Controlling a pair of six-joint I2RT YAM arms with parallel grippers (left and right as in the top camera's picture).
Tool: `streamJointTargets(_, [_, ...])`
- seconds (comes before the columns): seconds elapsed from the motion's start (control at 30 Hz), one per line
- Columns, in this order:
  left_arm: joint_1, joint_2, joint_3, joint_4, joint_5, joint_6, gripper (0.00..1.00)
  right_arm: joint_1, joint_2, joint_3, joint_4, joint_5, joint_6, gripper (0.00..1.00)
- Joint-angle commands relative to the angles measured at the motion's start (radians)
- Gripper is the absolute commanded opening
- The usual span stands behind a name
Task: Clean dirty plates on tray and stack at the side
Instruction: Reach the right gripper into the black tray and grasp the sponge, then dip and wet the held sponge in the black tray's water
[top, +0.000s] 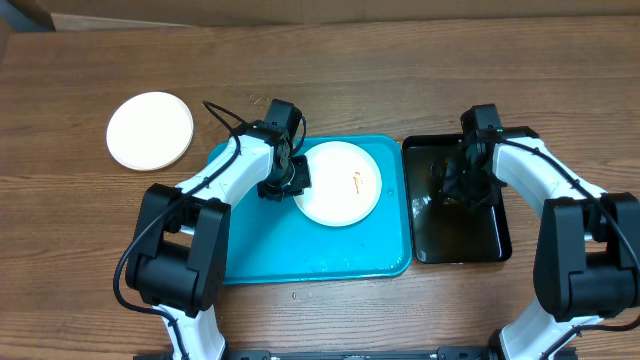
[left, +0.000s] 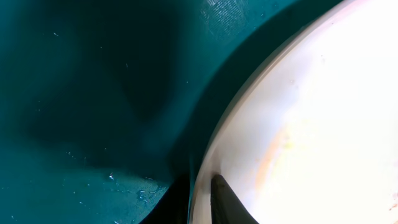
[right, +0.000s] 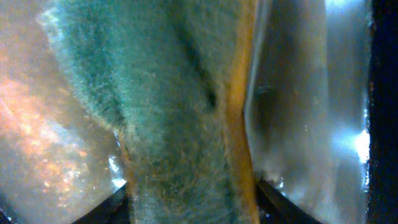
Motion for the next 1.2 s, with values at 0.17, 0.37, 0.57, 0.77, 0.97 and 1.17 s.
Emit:
streamJointTargets(0.17, [-0.010, 0.031, -0.011, -0.004, -0.011, -0.007, 0.16, 0.003, -0.014, -0.003, -0.168, -0.029, 0.025, 0.07])
streamJointTargets(0.37, [-0.010, 0.031, -0.011, -0.004, -0.011, -0.007, 0.16, 0.002, -0.014, 0.015, -0.182, -0.029, 0.013, 0.67])
streamJointTargets(0.57, [-0.010, 0.031, -0.011, -0.004, -0.012, -0.006, 0.16, 0.002, -0.014, 0.045, -0.147, -0.029, 0.013, 0.68])
streamJointTargets(0.77, [-0.010, 0.031, -0.011, -0.005, -0.012, -0.006, 0.15, 0.003, -0.014, 0.042, -0.090, 0.027, 0.014, 0.69])
streamJointTargets(0.97, [-0.010, 0.031, -0.011, -0.005, -0.011, -0.006, 0.15, 0.003, -0.014, 0.004, -0.034, 0.026, 0.014, 0.48])
streamJointTargets(1.17, [-0.010, 0.031, -0.011, -0.004, -0.011, -0.006, 0.15, 0.002, -0.014, -0.010, -0.014, 0.023, 0.014, 0.54])
